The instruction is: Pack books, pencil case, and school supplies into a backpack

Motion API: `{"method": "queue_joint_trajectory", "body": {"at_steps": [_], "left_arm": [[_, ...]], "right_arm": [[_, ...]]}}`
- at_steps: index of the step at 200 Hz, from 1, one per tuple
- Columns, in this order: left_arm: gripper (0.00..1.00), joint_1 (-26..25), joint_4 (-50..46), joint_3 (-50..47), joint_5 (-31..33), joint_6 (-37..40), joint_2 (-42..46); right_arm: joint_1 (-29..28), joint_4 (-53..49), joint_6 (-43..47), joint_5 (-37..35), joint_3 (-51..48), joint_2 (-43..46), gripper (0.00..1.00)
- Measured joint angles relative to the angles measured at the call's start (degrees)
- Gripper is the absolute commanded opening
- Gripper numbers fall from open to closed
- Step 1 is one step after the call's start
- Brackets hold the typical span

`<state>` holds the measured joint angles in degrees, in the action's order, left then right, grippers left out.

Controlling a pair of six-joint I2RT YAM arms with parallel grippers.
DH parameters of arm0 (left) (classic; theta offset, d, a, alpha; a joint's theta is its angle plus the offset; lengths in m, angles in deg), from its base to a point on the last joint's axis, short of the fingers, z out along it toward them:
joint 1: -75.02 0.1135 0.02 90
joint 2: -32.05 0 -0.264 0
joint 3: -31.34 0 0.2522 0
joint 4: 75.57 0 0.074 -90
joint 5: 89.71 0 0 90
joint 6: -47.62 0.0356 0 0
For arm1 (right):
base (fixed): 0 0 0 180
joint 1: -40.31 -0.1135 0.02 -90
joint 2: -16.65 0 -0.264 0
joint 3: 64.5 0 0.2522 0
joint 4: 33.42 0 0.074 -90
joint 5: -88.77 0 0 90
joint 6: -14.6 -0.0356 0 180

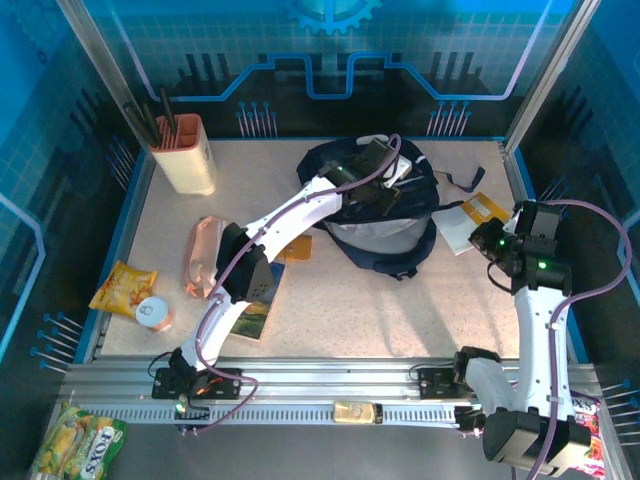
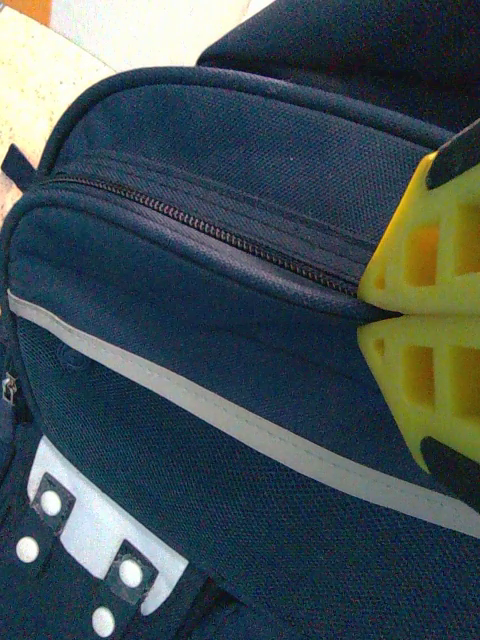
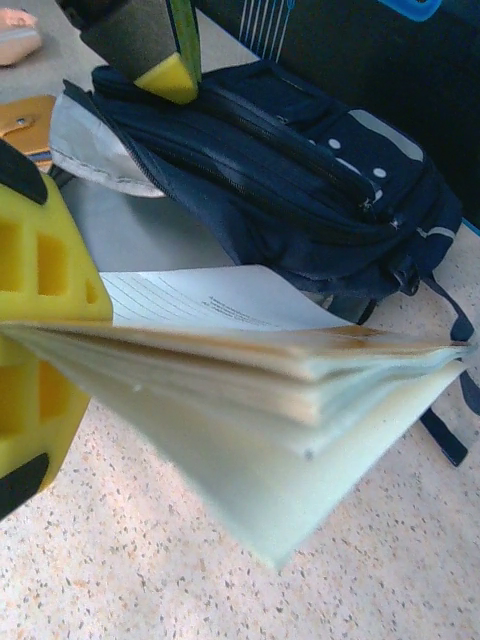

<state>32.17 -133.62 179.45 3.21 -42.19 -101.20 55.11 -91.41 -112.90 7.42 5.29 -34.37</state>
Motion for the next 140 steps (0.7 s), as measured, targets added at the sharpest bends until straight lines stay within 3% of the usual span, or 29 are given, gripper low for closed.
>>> {"method": "queue_joint_trajectory", "body": {"at_steps": [42, 99, 140], "left_arm": [[0.00, 0.46, 0.52, 0.00, -0.11, -1.05, 0.00], [0.00, 1.25, 2.16, 0.00, -0.42, -1.81, 0.00], [0.00, 1.49, 2.67, 0.00, -0.46, -1.81, 0.00]], "right_arm": [[0.02, -2.97, -0.59, -4.17, 0.59, 2.93, 0.02], [0.02, -4.63, -1.73, -3.43, 0.74, 3.02, 0.02], [0.04, 4.13, -7.63, 8.00, -4.00, 3.23, 0.03]]}}
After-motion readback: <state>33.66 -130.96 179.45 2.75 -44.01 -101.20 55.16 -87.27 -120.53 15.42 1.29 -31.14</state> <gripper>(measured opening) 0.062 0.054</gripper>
